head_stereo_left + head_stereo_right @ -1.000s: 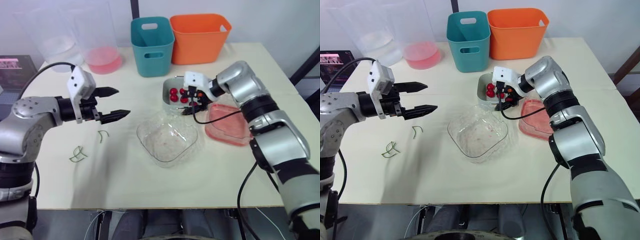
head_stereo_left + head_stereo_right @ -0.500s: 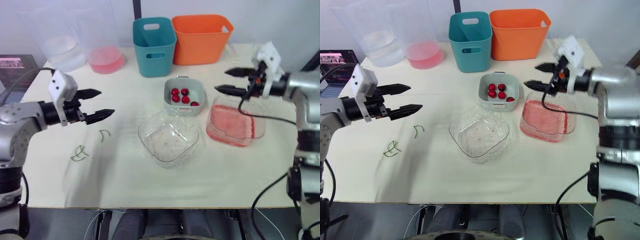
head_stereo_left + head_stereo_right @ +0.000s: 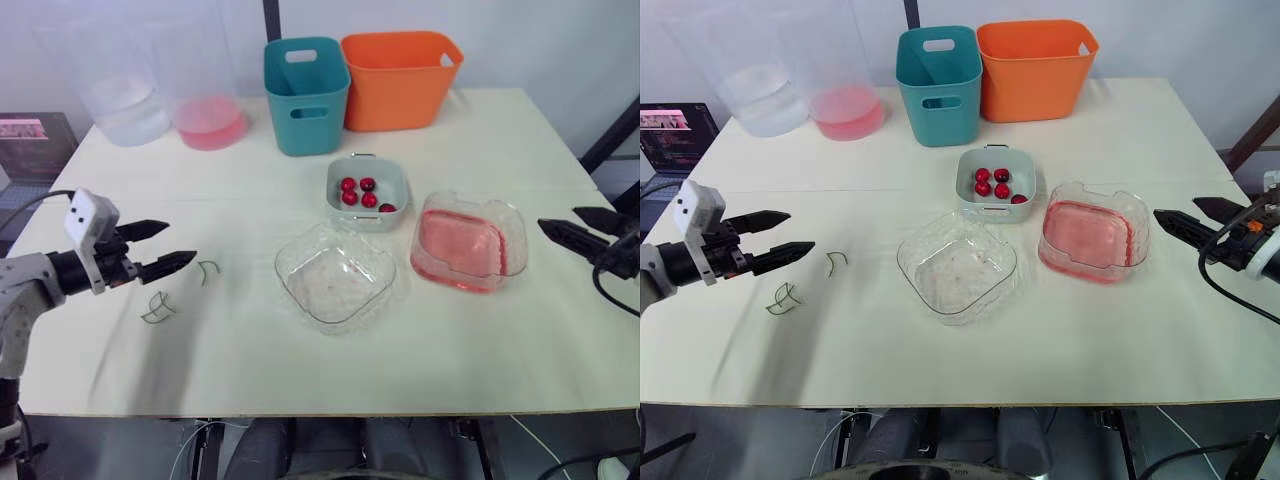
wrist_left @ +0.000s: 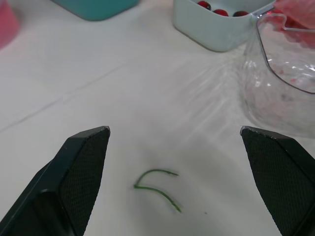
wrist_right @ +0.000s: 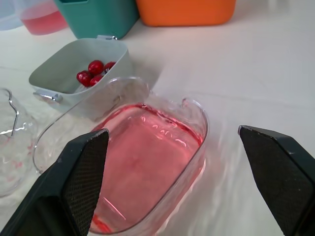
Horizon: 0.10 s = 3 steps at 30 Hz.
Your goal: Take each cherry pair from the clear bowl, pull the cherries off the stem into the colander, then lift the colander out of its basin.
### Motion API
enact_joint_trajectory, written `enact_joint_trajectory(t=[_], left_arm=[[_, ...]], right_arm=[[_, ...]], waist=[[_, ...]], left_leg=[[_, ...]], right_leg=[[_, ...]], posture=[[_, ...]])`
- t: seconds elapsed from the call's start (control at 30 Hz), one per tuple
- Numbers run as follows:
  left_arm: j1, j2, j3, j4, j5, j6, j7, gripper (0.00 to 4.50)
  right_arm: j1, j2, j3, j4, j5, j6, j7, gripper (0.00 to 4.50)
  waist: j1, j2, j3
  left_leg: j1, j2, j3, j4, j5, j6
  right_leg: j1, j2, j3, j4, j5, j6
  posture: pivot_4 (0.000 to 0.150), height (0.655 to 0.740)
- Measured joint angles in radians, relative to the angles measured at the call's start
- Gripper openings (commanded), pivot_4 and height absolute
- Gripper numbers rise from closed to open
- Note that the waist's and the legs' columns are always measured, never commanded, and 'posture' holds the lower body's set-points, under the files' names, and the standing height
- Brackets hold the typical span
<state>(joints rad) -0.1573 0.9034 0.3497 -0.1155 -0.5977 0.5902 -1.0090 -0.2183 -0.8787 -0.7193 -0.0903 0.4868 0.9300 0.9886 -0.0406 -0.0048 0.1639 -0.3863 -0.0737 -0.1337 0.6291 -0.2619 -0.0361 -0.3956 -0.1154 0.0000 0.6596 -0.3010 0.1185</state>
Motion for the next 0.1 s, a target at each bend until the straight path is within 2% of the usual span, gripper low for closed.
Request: enact_joint_trajectory(t=[0.1], left_arm=[[0.016,-0.009,0.0,-0.04,-0.025,0.029,0.01,4.5]], right_arm=[[0.007,-0.002,0.008,0.0,0.021,-0.009,-0.012,4.46]], waist=[[0.001,0.0,0.0]], left_leg=[[0.0,0.0,0.0,0.0,0.0,0.0]], right_leg=[[0.0,0.0,0.0,0.0,0.0,0.0]], posture=[[0.15,0.7394]])
